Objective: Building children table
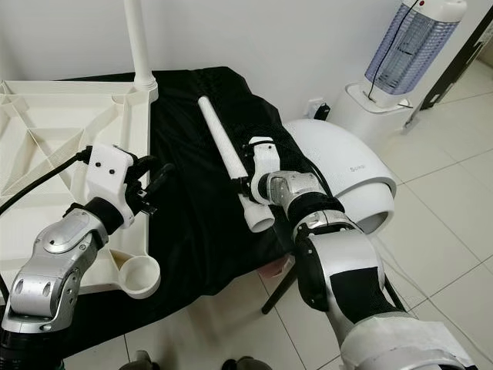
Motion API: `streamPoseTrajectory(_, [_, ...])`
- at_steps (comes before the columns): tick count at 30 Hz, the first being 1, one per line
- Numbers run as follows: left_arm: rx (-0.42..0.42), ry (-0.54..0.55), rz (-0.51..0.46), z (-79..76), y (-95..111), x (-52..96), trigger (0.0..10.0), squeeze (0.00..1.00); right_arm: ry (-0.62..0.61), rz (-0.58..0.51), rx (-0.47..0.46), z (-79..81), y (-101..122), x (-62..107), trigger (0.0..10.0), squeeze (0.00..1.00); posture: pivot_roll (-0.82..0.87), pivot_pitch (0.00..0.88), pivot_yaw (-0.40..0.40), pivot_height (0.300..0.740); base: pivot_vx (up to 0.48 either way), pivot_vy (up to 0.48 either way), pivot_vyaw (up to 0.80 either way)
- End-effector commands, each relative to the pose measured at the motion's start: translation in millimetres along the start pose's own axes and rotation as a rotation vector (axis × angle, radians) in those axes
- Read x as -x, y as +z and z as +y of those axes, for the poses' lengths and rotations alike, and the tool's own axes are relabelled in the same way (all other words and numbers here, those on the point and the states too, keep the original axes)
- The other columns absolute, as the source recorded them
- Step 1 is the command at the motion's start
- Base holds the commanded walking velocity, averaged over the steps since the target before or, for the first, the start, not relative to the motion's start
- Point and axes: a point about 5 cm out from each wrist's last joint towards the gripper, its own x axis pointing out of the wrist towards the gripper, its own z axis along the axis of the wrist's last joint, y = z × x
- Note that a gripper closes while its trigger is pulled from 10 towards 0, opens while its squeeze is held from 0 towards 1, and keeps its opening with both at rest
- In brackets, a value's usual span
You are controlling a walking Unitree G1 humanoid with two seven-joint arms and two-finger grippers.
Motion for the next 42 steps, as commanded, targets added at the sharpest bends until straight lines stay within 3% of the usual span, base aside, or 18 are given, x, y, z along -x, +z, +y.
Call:
streamPoseTrajectory(1, [0.009,0.030,-0.005,-2.9,2,0.9,10.0,0.00,-0.006,-0.144,0.044,2.5,33,5.8,10.0,0.00,0.07,0.093,-0.127,0.740,0.000,0.000,0.00])
streamPoseTrajectory(3, [0.012,0.031,-0.007,-3.4,3,1.1,10.0,0.00,-0.011,-0.198,0.061,4.2,43,8.5,10.0,0.00,0.07,0.093,-0.127,0.740,0.000,0.000,0.00])
streamPoseTrajectory(4, [0.051,0.047,-0.024,-2.1,7,0.2,10.0,0.00,-0.002,-0.351,0.147,13.7,62,21.0,10.0,0.00,0.07,0.096,-0.124,0.740,0.000,0.000,0.00])
streamPoseTrajectory(6, [0.051,0.047,-0.024,-2.1,7,0.2,10.0,0.00,-0.002,-0.351,0.147,13.7,62,21.0,10.0,0.00,0.07,0.096,-0.124,0.740,0.000,0.000,0.00])
streamPoseTrajectory(7, [0.105,0.070,-0.049,1.1,13,-2.2,10.0,0.00,0.011,-0.478,0.222,25.8,67,38.0,10.0,0.00,0.07,0.097,-0.120,0.740,0.000,0.000,0.00])
streamPoseTrajectory(8, [0.155,0.088,-0.075,5.2,19,-5.4,10.0,0.00,-0.013,-0.590,0.304,35.6,63,56.3,10.0,0.00,0.07,0.098,-0.115,0.740,0.000,0.000,0.00])
streamPoseTrajectory(9, [0.155,0.088,-0.075,5.2,19,-5.4,10.0,0.00,-0.013,-0.590,0.304,35.6,63,56.3,10.0,0.00,0.07,0.098,-0.115,0.740,0.000,0.000,0.00])
streamPoseTrajectory(11, [0.239,0.111,-0.130,14.6,35,-12.6,10.0,0.00,-0.058,-0.727,0.384,48.0,41,80.4,10.0,0.00,0.07,0.099,-0.094,0.740,0.000,0.000,0.00])
streamPoseTrajectory(15, [0.311,0.148,-0.195,30.3,55,-21.6,10.0,0.00,-0.117,-0.850,0.511,57.0,21,91.1,10.0,0.00,0.06,0.095,-0.076,0.740,0.000,0.000,0.00])
streamPoseTrajectory(18, [0.333,0.152,-0.217,34.4,61,-23.5,10.0,0.00,-0.126,-0.867,0.525,59.1,16,91.1,10.0,0.00,0.06,0.093,-0.068,0.740,0.000,0.000,0.00])
streamPoseTrajectory(19, [0.358,0.137,-0.244,37.2,67,-24.8,10.0,1.00,-0.128,-0.876,0.550,62.1,11,91.2,10.0,0.00,0.06,0.091,-0.063,0.740,0.000,0.000,0.00])
streamPoseTrajectory(21, [0.358,0.137,-0.244,37.2,67,-24.8,10.0,1.00,-0.128,-0.876,0.550,62.1,11,91.2,10.0,0.00,0.06,0.091,-0.063,0.740,0.000,0.000,0.00])
streamPoseTrajectory(25, [0.413,-0.078,-0.325,25.7,82,-19.1,10.0,1.00,-0.095,-0.903,0.642,77.1,5,93.2,10.0,0.00,0.07,0.086,-0.063,0.740,0.000,0.000,0.00])
streamPoseTrajectory(26, [0.413,-0.078,-0.325,25.7,82,-19.1,10.0,1.00,-0.095,-0.903,0.642,77.1,5,93.2,10.0,0.00,0.07,0.086,-0.063,0.740,0.000,0.000,0.00])
streamPoseTrajectory(27, [0.426,-0.150,-0.341,19.7,85,-15.7,10.0,0.78,-0.080,-0.911,0.663,81.7,4,93.8,10.0,0.00,0.07,0.086,-0.063,0.740,0.000,0.000,0.00])
streamPoseTrajectory(28, [0.439,-0.199,-0.360,15.2,86,-12.4,10.0,0.00,-0.063,-0.917,0.684,85.6,3,93.9,10.0,0.00,0.08,0.083,-0.066,0.740,0.000,0.000,0.00])
streamPoseTrajectory(37, [0.494,-0.299,-0.380,0.9,91,-6.7,10.0,0.00,-0.044,-0.942,0.711,92.2,1,98.6,10.0,0.00,0.10,0.078,-0.082,0.740,0.000,0.000,0.00])
streamPoseTrajectory(42, [0.543,-0.273,-0.368,-3.8,91,-17.2,10.0,0.00,0.018,-0.961,0.742,108.9,-5,96.7,10.0,0.00,0.09,0.076,-0.083,0.740,0.000,0.000,0.00])
